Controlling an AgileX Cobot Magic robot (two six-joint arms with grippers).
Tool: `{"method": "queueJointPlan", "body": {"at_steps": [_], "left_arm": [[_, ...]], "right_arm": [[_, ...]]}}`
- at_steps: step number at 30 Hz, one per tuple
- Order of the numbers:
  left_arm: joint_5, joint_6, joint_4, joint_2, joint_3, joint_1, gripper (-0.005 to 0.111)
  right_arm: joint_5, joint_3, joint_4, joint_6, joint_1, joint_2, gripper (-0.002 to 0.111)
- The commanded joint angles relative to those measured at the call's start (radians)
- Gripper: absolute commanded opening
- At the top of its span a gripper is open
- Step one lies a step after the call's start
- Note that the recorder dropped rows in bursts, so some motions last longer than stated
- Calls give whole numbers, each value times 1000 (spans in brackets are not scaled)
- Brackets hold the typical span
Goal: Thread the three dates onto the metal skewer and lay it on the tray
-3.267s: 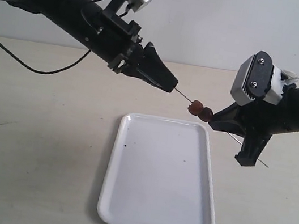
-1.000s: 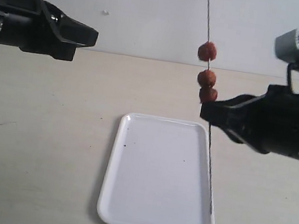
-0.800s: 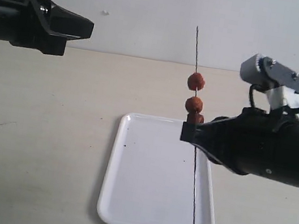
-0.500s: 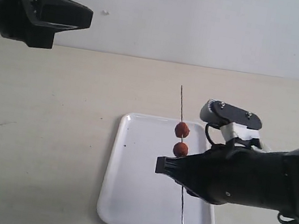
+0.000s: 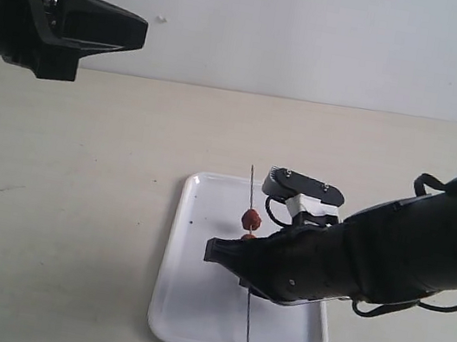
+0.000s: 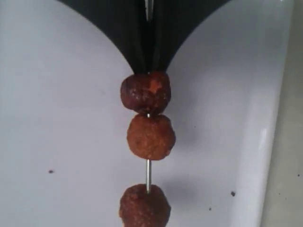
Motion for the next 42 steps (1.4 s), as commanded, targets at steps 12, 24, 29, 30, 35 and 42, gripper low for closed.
{"method": "queueJointPlan", "body": {"at_steps": [12,24,29,30,35,42], "left_arm": [[7,4,-8,-6,4,3,0],[-169,107,-120,-87,84,3,0],[-321,265,-230,-278,184,3,0],[-337,268,-230,-331,205,3,0],[-362,310,-230,-524,295,3,0],[-460,285,-230,-978,488,3,0]], "right_arm": [[-64,-44,-3,24,3,30,7],[-64,-44,-3,22,3,9,34],[-48,-42,-3,-15,3,-66,34],[-41,-42,-10,-35,3,-87,34],[-34,-42,-79,-90,3,-180,34],[-109,24,-109,-140,3,-477,34]]}}
